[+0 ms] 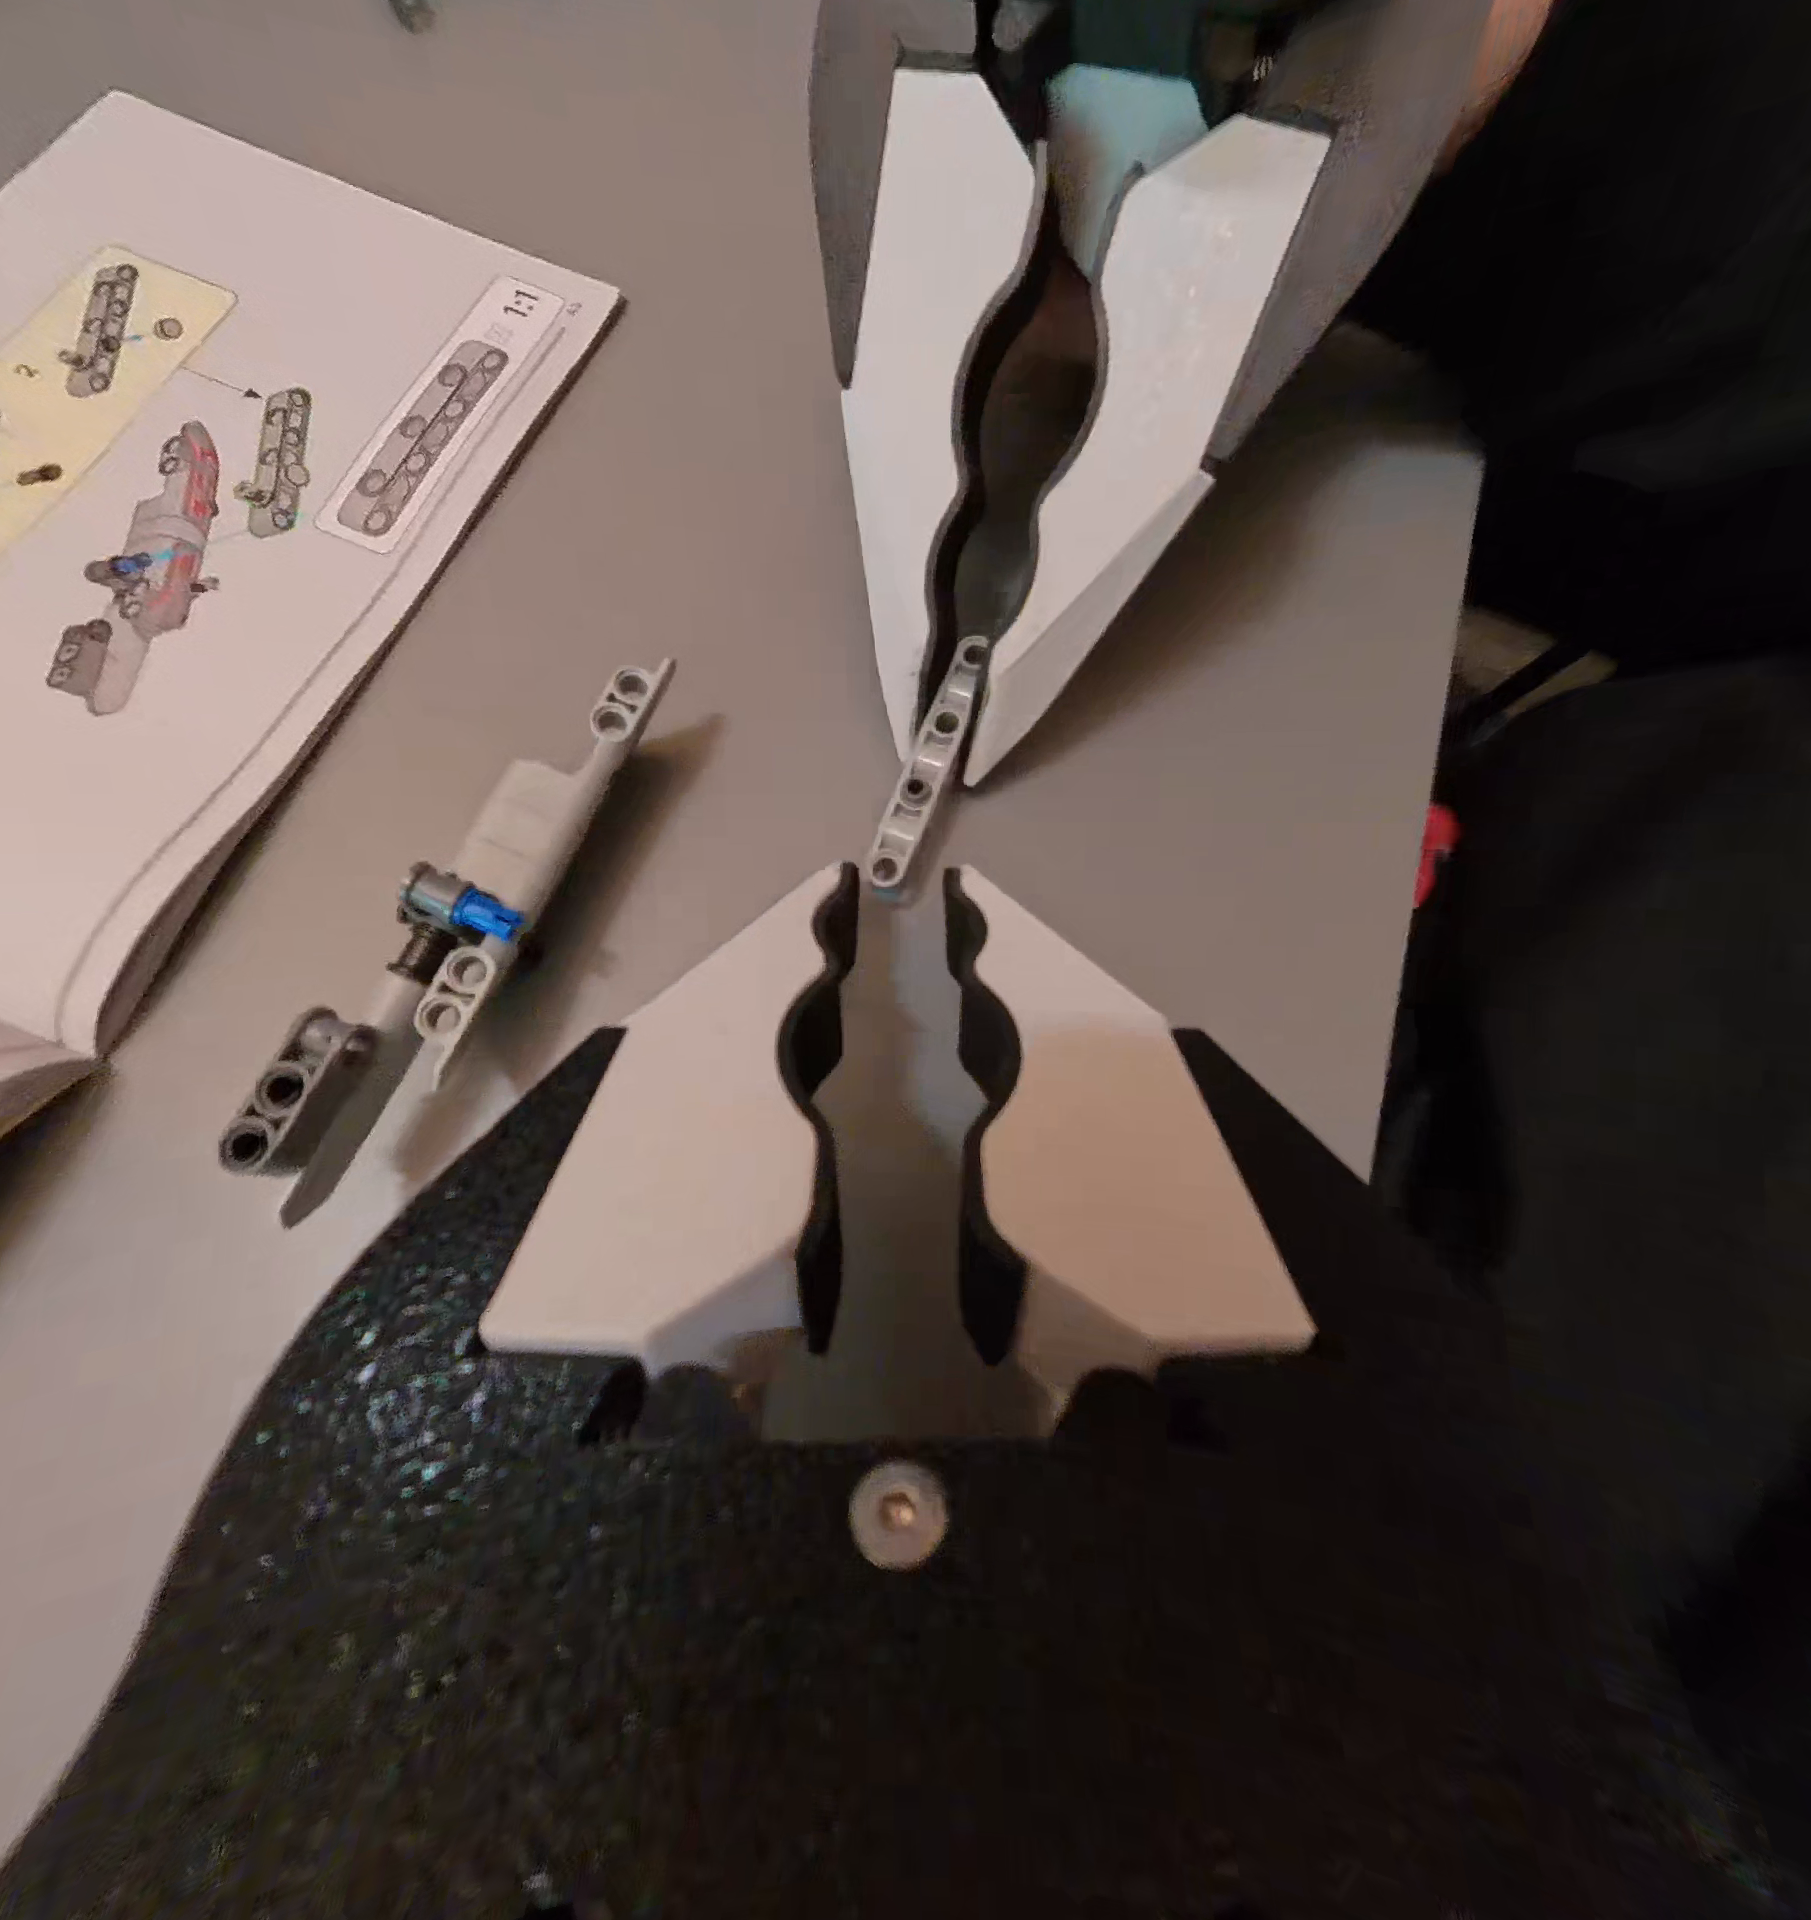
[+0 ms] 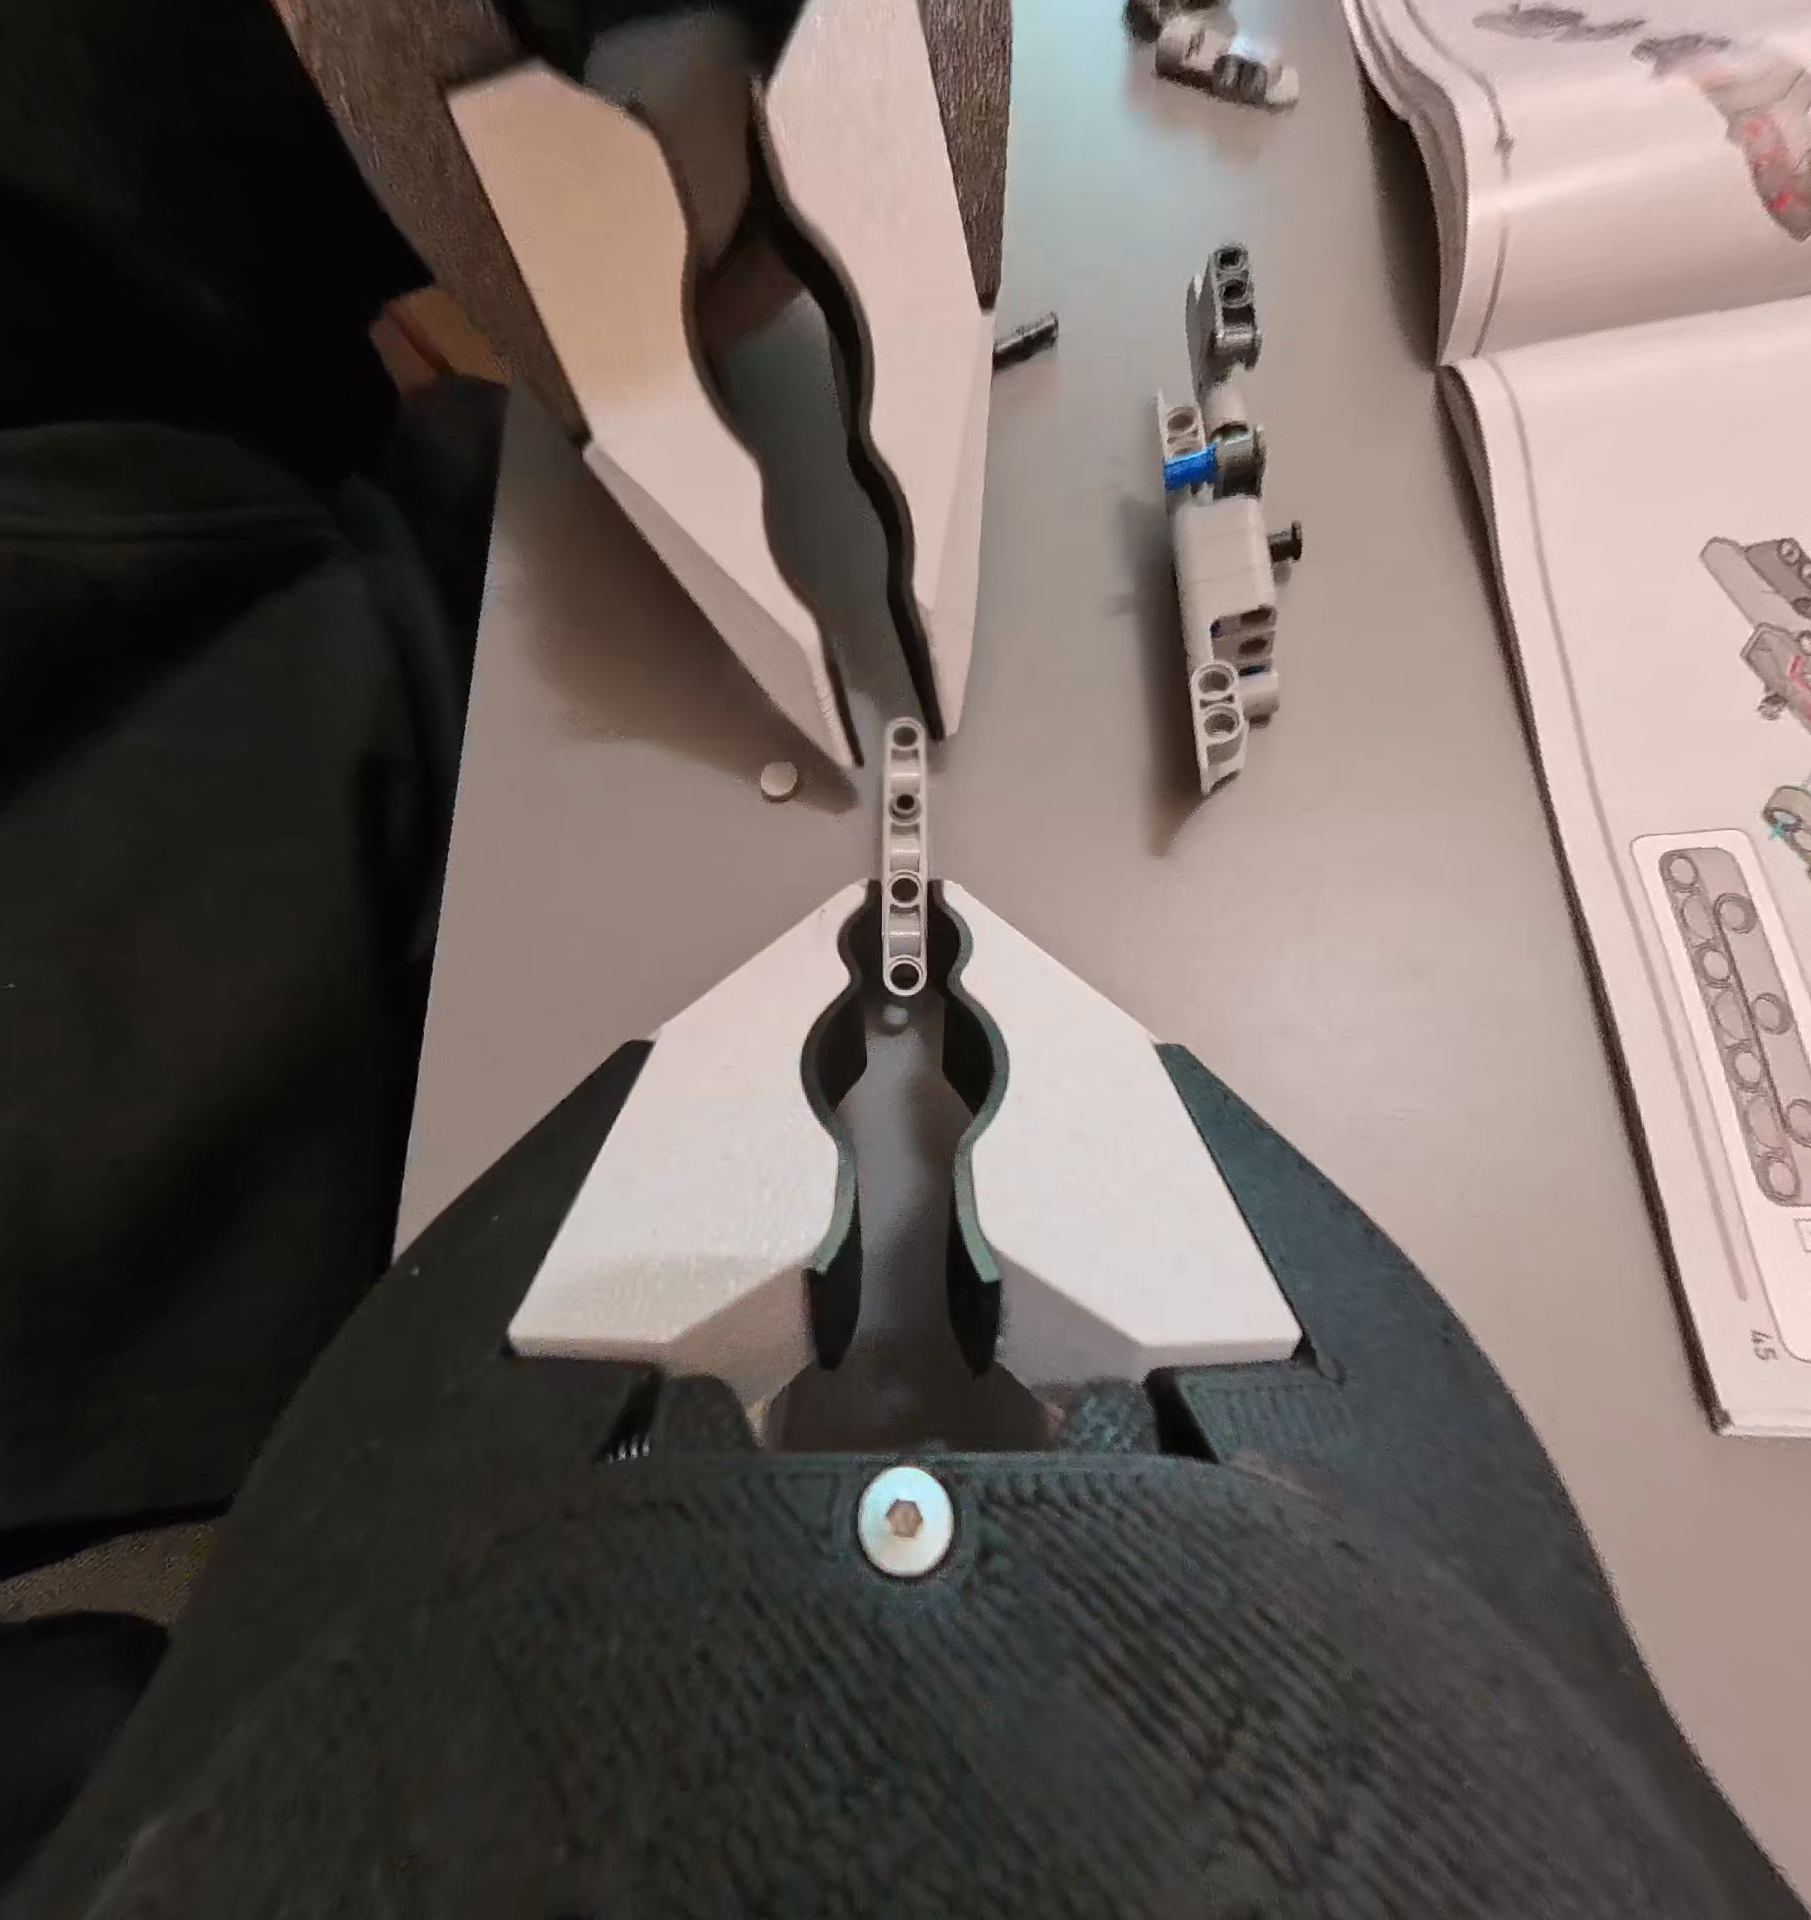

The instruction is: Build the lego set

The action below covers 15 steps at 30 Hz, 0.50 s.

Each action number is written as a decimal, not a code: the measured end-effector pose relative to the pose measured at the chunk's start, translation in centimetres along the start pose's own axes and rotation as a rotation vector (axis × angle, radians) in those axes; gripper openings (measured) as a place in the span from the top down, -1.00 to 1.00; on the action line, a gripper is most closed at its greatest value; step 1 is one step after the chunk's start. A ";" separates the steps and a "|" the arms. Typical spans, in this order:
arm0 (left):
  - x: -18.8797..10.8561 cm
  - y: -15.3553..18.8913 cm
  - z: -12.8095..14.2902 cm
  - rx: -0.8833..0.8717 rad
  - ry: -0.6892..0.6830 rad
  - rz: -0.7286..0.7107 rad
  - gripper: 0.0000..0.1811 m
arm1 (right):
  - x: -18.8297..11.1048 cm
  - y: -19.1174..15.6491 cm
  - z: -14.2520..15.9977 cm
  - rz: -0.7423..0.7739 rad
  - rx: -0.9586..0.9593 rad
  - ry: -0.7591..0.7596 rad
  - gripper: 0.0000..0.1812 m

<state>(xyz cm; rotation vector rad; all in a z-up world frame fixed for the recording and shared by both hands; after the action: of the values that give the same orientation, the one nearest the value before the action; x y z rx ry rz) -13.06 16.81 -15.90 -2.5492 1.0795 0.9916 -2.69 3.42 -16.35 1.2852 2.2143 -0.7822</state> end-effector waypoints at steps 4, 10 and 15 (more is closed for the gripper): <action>0.1 0.2 0.3 0.028 -0.020 -0.035 0.83 | 0.1 0.1 -0.1 0.015 -0.005 0.001 0.93; -2.0 1.4 0.2 0.102 0.032 -0.063 0.86 | -0.4 -0.1 0.0 0.009 -0.021 0.028 0.76; -1.4 3.0 0.8 0.179 -0.022 -0.043 0.85 | -1.2 0.1 0.0 0.017 -0.025 0.089 0.83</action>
<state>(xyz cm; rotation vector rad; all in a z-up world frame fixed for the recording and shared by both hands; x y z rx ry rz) -16.29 15.87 -15.38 -2.4027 1.0527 0.8683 -2.03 2.67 -15.61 1.3491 2.2727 -0.7015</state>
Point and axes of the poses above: each gripper's, where its closed fingertips meet, x out along the fingers, z out of its underside, y = z × x across the jaws, the point moved 10 cm from there along -x, back along the fingers, and after that the axes turned 4 degrees about x, right-handed, at the moved point
